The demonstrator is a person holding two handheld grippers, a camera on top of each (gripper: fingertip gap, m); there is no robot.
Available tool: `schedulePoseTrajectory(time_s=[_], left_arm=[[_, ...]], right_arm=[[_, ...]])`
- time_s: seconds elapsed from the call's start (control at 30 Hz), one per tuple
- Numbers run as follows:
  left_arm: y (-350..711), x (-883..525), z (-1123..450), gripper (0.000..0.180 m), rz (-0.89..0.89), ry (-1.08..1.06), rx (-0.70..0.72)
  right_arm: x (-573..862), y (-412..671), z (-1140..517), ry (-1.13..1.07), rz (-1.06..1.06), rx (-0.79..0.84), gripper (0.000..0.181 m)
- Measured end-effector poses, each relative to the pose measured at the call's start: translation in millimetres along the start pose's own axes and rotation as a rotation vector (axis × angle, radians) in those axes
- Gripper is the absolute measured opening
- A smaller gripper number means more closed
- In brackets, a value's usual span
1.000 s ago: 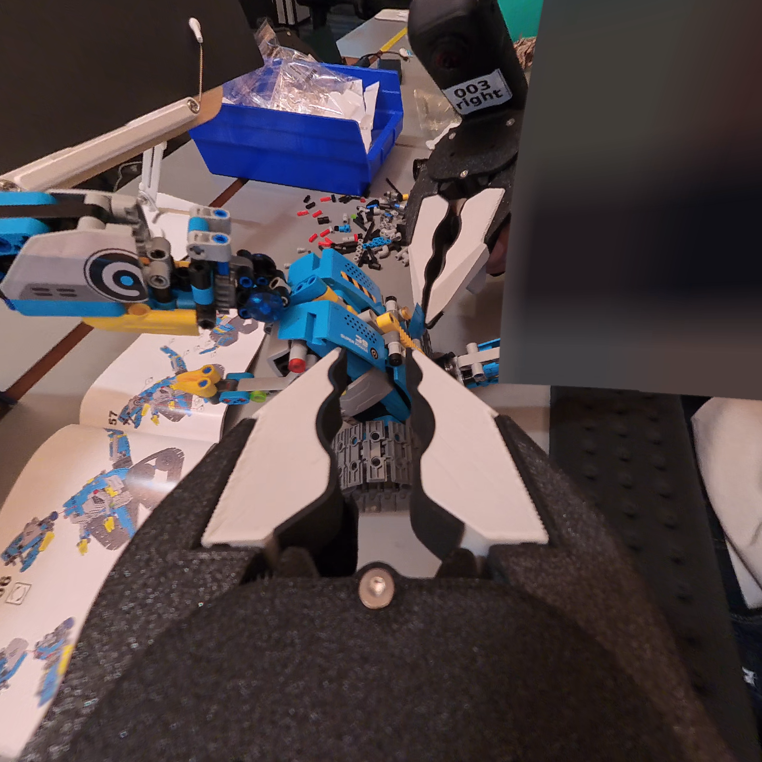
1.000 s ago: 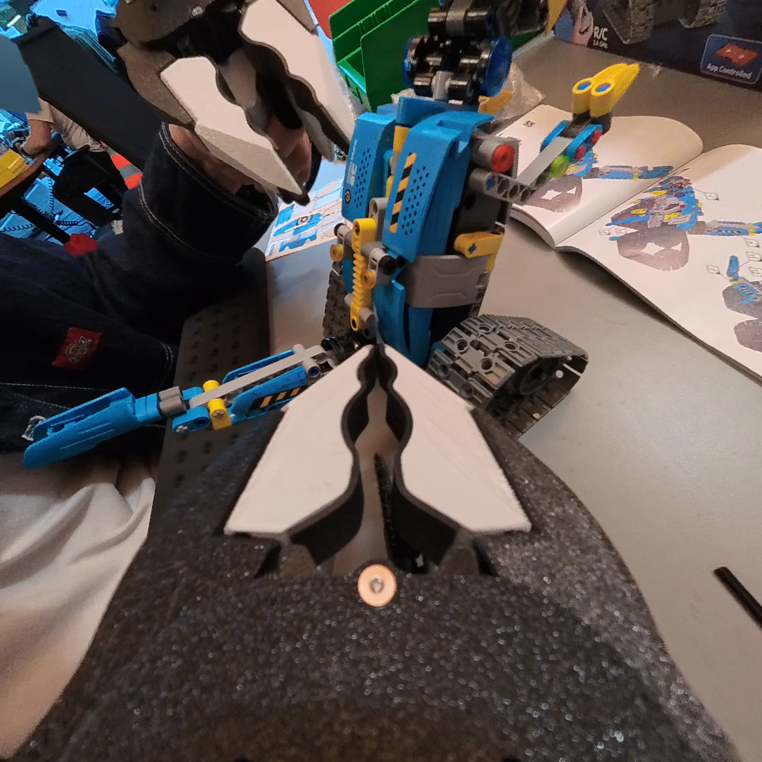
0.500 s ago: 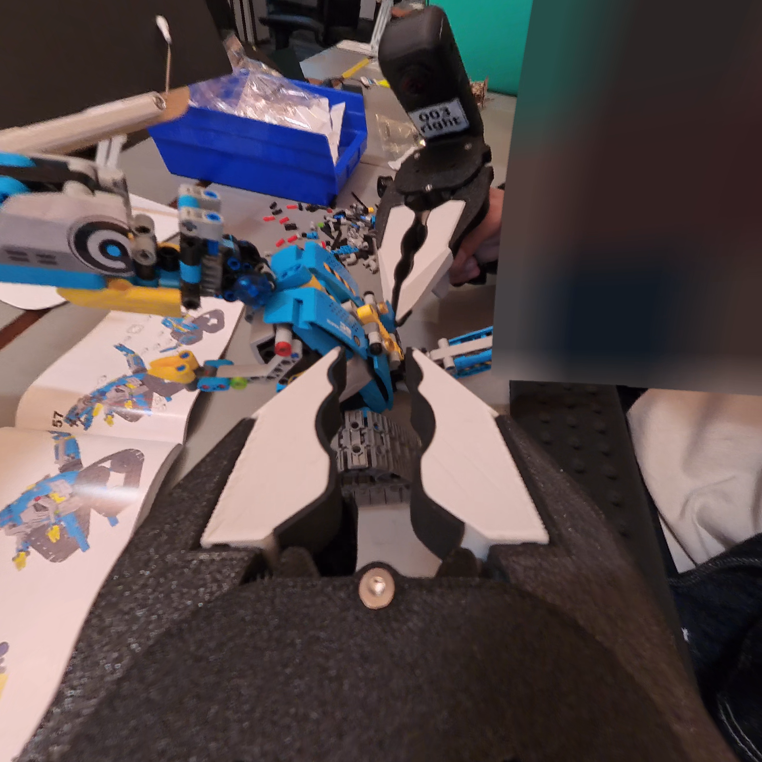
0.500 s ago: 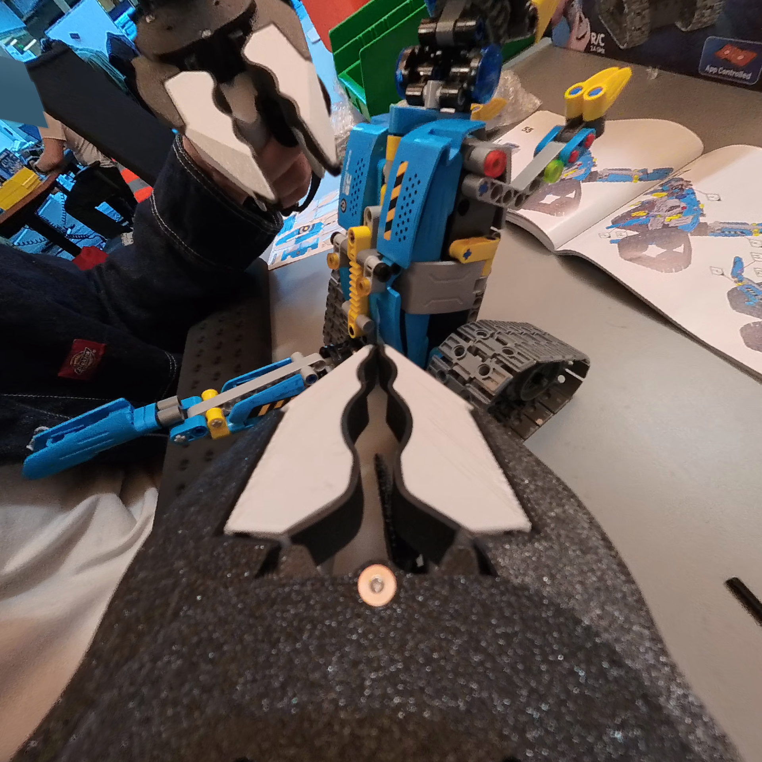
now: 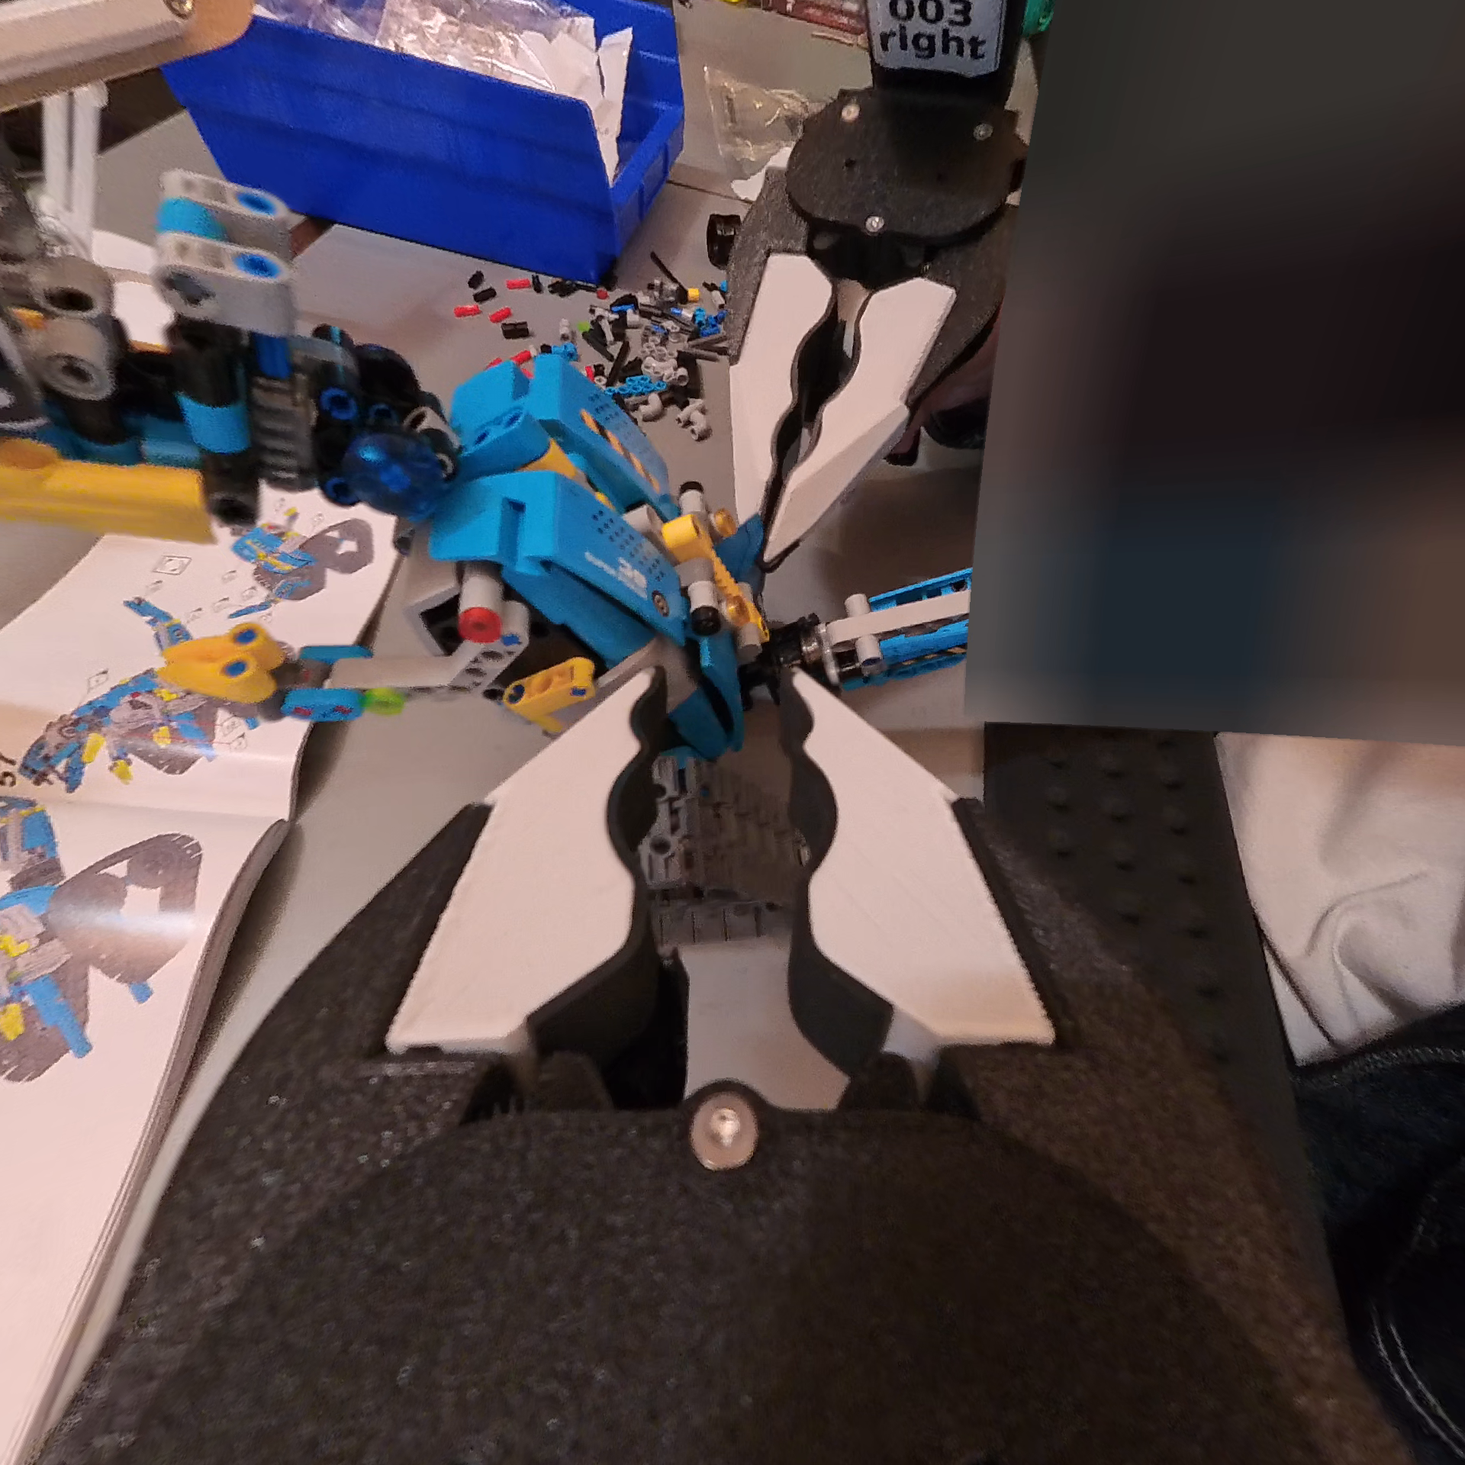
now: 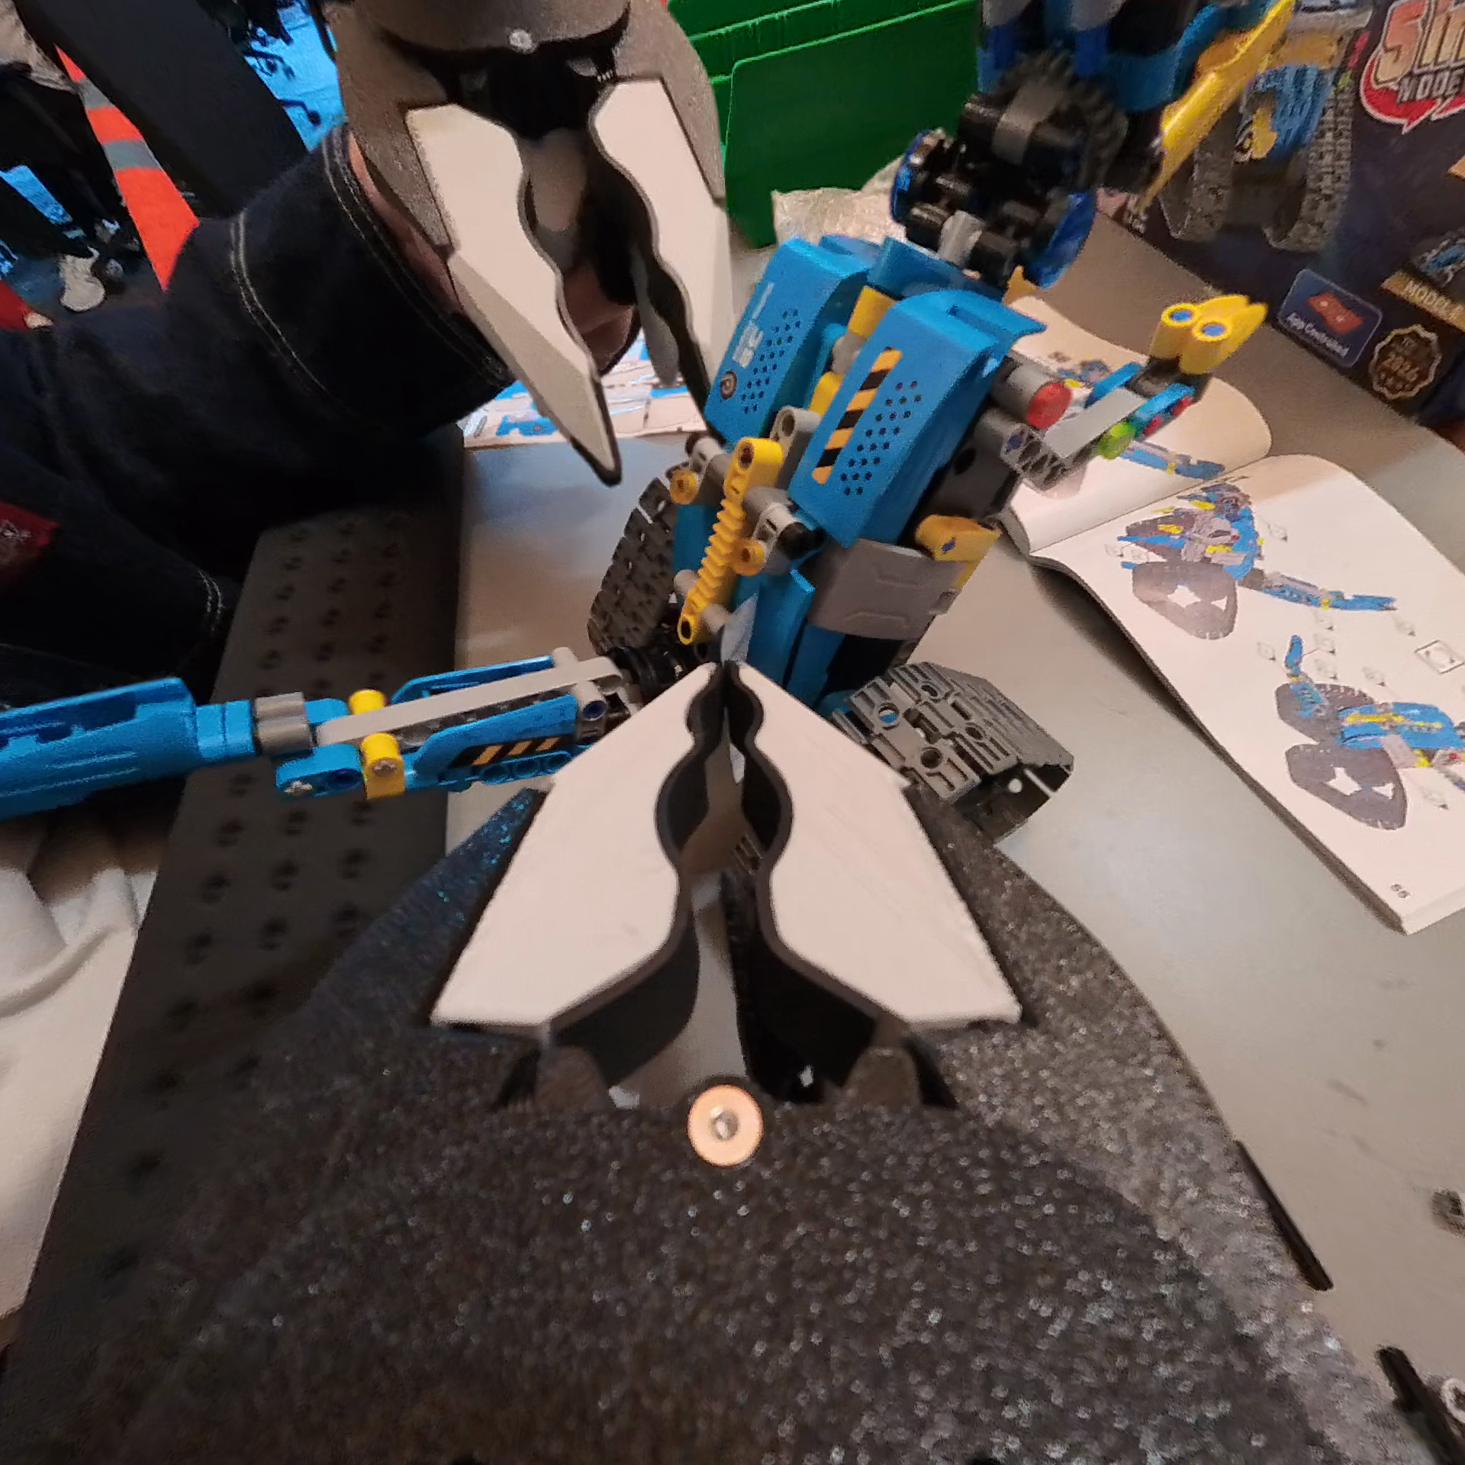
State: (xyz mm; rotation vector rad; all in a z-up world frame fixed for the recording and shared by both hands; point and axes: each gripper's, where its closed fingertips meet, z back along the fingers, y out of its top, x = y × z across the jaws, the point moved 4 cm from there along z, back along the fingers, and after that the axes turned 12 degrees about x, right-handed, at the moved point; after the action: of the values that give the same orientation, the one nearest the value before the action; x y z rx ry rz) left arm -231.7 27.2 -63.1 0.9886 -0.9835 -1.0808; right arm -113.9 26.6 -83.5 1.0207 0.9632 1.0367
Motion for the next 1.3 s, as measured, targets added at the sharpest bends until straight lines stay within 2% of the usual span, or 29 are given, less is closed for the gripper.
schedulePoseTrajectory(time_s=[0.07,0.17,0.43,0.5,0.57,0.63,0.67,0.8,0.9,1.03,1.07,1.13,1.3], left_arm=[[0.1,-1.8,-4.1,0.022,-0.013,0.021,0.012],[-0.4,-8.5,-8.3,0.006,-0.017,0.066,0.040],[-5.0,-7.8,-16.6,0.002,-0.062,0.101,0.047],[-13.3,-9.5,-20.7,0.000,-0.084,0.130,0.004],[-22.6,-11.1,-25.1,0.000,-0.096,0.144,-0.046],[-21.7,-10.4,-26.5,0.000,-0.070,0.135,-0.031],[-21.1,-12.8,-25.4,0.005,-0.060,0.149,-0.020],[1.4,-10.0,-15.6,0.061,0.054,0.078,0.139],[-4.4,-20.2,-25.5,0.076,0.092,0.084,0.104],[-20.6,-12.4,-45.0,0.073,0.088,0.018,0.029],[-19.8,-12.0,-45.2,0.062,0.099,0.007,0.040],[-20.7,-14.7,-44.9,0.057,0.126,0.008,0.058],[-21.3,-26.8,-40.9,0.057,0.120,0.088,0.081]], right_arm=[[-0.4,-0.6,0.1,-0.002,0.008,-0.005,0.000],[0.3,-1.5,1.4,-0.011,0.009,-0.002,0.000],[-1.8,-2.7,10.2,-0.086,0.101,-0.010,0.000],[-1.5,-2.7,15.4,-0.106,0.148,-0.017,0.000],[-8.7,-5.6,19.4,-0.069,0.207,-0.025,0.000],[-16.8,-7.3,22.7,-0.009,0.201,-0.010,0.000],[-15.5,-6.8,24.2,-0.014,0.184,0.000,0.000],[-10.1,-6.4,25.6,-0.032,0.183,0.010,0.000],[-9.1,-5.4,25.9,-0.053,0.183,0.011,0.000],[-15.6,-7.7,24.1,-0.083,0.219,0.007,0.000],[-17.3,-8.2,23.5,-0.098,0.234,0.016,0.000],[-21.4,-9.6,23.2,-0.140,0.277,0.025,0.000],[-54.4,-7.0,21.1,-0.168,0.399,0.073,0.000]])
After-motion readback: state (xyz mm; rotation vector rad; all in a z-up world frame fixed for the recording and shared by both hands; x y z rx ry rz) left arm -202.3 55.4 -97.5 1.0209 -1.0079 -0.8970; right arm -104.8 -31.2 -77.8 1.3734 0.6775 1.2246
